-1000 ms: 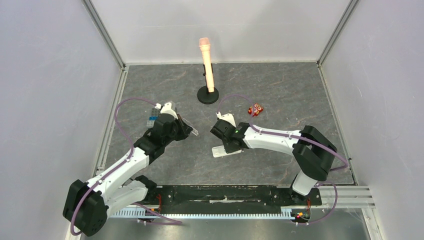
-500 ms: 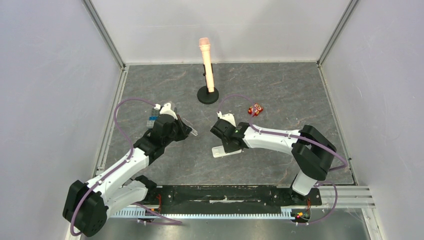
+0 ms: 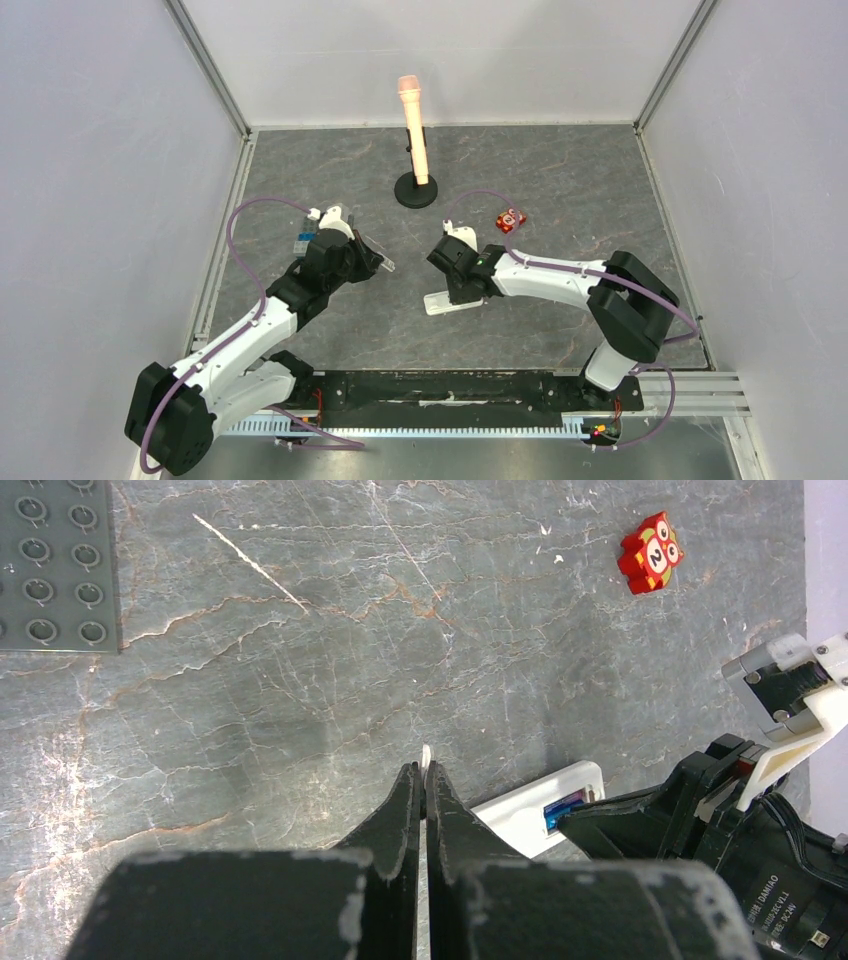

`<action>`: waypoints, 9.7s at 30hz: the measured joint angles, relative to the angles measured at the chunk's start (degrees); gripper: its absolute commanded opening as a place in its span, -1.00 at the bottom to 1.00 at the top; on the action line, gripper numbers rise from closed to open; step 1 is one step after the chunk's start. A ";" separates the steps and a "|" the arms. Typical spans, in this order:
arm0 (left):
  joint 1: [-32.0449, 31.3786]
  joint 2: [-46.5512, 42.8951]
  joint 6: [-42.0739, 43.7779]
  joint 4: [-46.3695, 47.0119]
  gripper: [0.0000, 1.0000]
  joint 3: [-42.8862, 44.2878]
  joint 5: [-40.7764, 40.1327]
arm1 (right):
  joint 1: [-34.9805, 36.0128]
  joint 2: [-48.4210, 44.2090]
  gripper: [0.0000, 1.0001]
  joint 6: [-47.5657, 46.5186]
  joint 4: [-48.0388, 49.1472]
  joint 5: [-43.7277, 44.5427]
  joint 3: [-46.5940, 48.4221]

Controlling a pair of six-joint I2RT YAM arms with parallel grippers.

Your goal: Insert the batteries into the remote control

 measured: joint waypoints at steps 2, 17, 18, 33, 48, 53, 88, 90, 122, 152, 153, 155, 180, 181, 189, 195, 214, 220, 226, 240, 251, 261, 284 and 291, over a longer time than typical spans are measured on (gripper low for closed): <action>0.00 -0.02 0.00 0.00 -0.96 0.00 -0.02 | 0.00 -0.24 -0.65 0.20 0.37 -0.17 -0.37; 0.00 -0.04 0.00 0.02 -0.96 0.00 -0.15 | -0.68 -5.11 -0.69 1.31 9.88 -1.18 -8.79; 0.00 -0.04 0.00 0.02 -0.96 0.00 -0.15 | -0.68 -5.25 -0.69 1.46 10.25 -1.05 -9.05; 0.00 -1.92 -0.04 0.00 -0.96 0.00 0.09 | -1.01 -5.92 -0.48 4.04 8.44 1.90 -5.95; 0.07 -1.25 -0.09 1.75 -0.96 0.00 7.91 | -11.21 -13.40 -0.55 2.78 4.00 8.48 -10.21; 0.11 0.00 -1.38 5.14 -0.96 -0.61 12.92 | -11.61 -11.34 -0.60 1.16 3.08 7.26 -11.63; 0.11 -1.86 -17.38 22.64 -0.96 -10.75 18.86 | -3.37 -24.74 0.05 7.10 10.80 -5.42 -17.33; 0.11 -1.99 -18.38 23.34 -0.96 -11.19 19.78 | -3.45 -29.97 0.23 8.72 16.76 -7.50 -20.39; 0.24 -3.48 -37.24 35.76 -0.96 -14.99 25.14 | -3.48 -25.99 -0.27 32.04 68.37 -18.32 -34.12; 1.27 -10.03 -33.27 23.23 0.24 -17.03 22.23 | -3.96 -28.11 -1.00 30.05 64.50 -17.03 -39.91; 1.55 -10.32 -32.81 22.12 0.24 -17.03 21.42 | -3.96 -28.81 -1.00 29.64 63.34 -16.48 -40.65; 1.92 -9.92 -31.63 20.55 0.23 -17.03 20.57 | -4.04 -29.24 -1.00 29.07 62.10 -15.87 -41.75; 2.64 12.17 -26.51 27.58 -0.14 -14.25 32.02 | -6.58 -17.64 -1.00 27.50 59.63 -16.02 -39.45; 2.64 12.63 -26.18 27.85 -0.15 -14.08 32.50 | -6.58 -17.42 -1.00 27.50 59.65 -16.17 -39.43; 2.64 15.72 -25.07 29.22 -0.19 -13.03 35.65 | -6.60 -16.76 -1.00 27.50 58.53 -16.50 -38.73; 2.64 18.80 -24.92 31.80 -0.22 -12.52 37.13 | -6.84 -15.85 -1.00 28.06 57.90 -16.48 -38.18; 1.68 27.30 -24.92 38.62 -0.37 -10.45 37.51 | -7.06 -10.88 -0.89 28.61 48.59 -17.79 -29.97; 0.42 28.94 -24.90 41.64 -0.40 -10.71 34.16 | -7.06 -9.51 -0.86 28.65 44.41 -18.16 -26.80; -1.07 29.11 -23.47 43.63 -0.43 -11.80 29.83 | -6.64 -7.76 -0.84 29.14 41.64 -18.16 -24.11; -1.70 23.08 -17.66 43.39 -0.42 -16.33 20.35 | -5.90 -6.25 -0.74 31.93 39.56 -17.66 -22.53; -3.43 23.54 -15.69 42.97 -0.42 -16.96 18.29 | -5.57 -4.37 -0.54 32.54 32.33 -17.90 -17.77; -3.54 23.26 -14.91 41.59 -0.42 -16.15 18.12 | -5.05 -1.60 -0.13 31.71 21.05 -17.68 -9.75; -3.76 21.59 -13.35 37.70 -0.42 -14.23 17.35 | -4.37 -1.25 0.23 28.85 10.80 -17.99 -4.00; -3.76 24.90 -13.40 39.74 -0.42 -13.29 17.62 | -4.68 -1.95 0.24 28.89 9.16 -18.32 -4.00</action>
